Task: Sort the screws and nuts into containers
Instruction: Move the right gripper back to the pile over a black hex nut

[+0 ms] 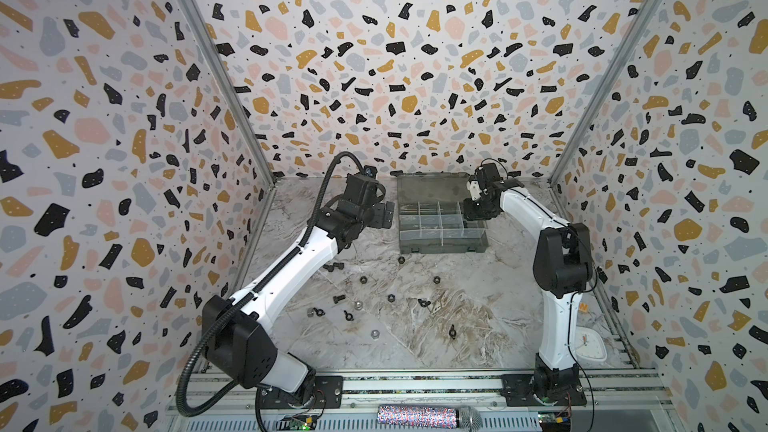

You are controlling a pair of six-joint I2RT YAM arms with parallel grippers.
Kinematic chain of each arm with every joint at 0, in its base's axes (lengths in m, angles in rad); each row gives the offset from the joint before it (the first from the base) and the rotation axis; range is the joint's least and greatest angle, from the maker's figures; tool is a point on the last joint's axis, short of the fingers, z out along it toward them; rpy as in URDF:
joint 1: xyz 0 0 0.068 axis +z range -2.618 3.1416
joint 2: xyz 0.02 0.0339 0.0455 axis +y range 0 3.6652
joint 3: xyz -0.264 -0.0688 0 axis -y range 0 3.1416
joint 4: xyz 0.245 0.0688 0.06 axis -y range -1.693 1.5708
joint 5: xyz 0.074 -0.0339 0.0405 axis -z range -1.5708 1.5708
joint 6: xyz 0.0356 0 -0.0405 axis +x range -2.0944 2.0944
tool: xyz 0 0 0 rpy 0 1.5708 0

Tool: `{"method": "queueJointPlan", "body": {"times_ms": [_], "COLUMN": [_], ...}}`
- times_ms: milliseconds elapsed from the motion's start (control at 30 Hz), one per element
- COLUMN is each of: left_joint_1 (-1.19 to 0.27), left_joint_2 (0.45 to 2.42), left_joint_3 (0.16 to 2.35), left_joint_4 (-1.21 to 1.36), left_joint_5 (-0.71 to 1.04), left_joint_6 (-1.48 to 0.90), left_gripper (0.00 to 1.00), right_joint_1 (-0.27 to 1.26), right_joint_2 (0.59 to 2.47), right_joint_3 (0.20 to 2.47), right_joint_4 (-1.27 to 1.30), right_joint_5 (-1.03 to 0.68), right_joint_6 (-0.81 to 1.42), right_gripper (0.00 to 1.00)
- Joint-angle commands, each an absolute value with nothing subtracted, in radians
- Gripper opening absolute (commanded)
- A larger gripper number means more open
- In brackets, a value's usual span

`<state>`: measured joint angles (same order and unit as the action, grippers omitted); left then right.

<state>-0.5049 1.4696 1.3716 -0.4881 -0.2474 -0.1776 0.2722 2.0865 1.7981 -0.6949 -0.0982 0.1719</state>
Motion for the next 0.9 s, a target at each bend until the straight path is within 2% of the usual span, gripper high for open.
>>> {"method": "queueJointPlan", "body": {"times_ms": [0, 333, 533, 867], "left_joint_1": [-0.495, -0.376, -0.344, -0.344], "left_joint_2": [1.426, 1.314, 1.251, 1.234], "left_joint_3": [1.327, 1.155, 1.074, 1.052], "left_joint_4": [-0.462, -0.501, -0.522, -0.491], "left_joint_5": [-0.252, -0.255, -0.273, -0.253], "left_joint_6": [-0.202, -0.343, -0.367, -0.364], "left_gripper": [1.00, 1.00, 1.00, 1.00], "right_joint_1": [0.328, 0.534, 0.575, 0.587], "right_joint_2": [1.971, 1.941, 1.926, 1.825], "right_joint_3": [1.760, 1.712, 1.693, 1.476], "right_joint_4": [-0.733, -0.730, -0.745, -0.727], "right_joint_5": [-0.089, -0.144, -0.165, -0.140], "right_joint_6": [0.161, 0.180, 0.179, 0.196], "right_gripper": [0.38, 0.38, 0.38, 0.35]}}
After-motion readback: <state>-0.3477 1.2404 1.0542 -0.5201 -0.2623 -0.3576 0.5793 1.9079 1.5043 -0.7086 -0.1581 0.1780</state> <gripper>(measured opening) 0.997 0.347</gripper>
